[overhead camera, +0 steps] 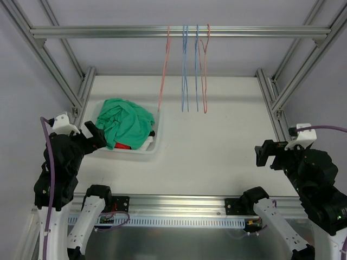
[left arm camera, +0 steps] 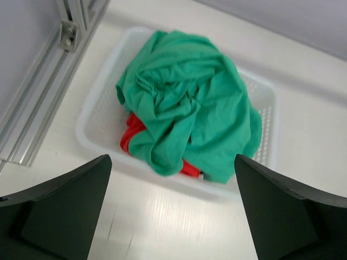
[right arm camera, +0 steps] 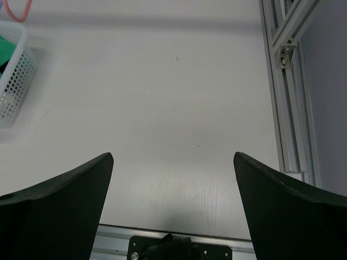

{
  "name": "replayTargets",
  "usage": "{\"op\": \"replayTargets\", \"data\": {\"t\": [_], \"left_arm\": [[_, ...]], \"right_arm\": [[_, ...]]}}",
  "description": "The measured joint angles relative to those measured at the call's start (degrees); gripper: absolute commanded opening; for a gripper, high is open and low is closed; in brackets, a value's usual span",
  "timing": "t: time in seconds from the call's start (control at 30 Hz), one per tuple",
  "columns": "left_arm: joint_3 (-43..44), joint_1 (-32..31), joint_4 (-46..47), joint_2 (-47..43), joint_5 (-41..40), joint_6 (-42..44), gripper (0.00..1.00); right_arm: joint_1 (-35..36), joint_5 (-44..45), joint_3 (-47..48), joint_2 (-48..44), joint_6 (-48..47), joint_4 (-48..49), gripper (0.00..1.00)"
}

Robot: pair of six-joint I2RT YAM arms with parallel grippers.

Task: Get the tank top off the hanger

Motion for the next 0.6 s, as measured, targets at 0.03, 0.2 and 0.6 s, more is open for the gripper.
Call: {"op": "replayTargets", "data": {"t": [0.03,0.2,0.6], "left_arm": [[0.0,0.0,-2.1,-1.2,1.3,0.8,0.99],[-0.2,0.0,-11.1,-7.8,6.4,3.1,0.99],[0.8,0.0,-16.2,-14.0,13.7,5.9,0.99]], "right_arm": [[0.0,0.9,0.0,-0.7,-0.1,-0.9,1.0],[0.0,3.5,-1.6,-4.1,-0.3,-3.2,1.0],[0.0,6.4,-5.7,-5.4,-0.1,-5.1,0.99]]}}
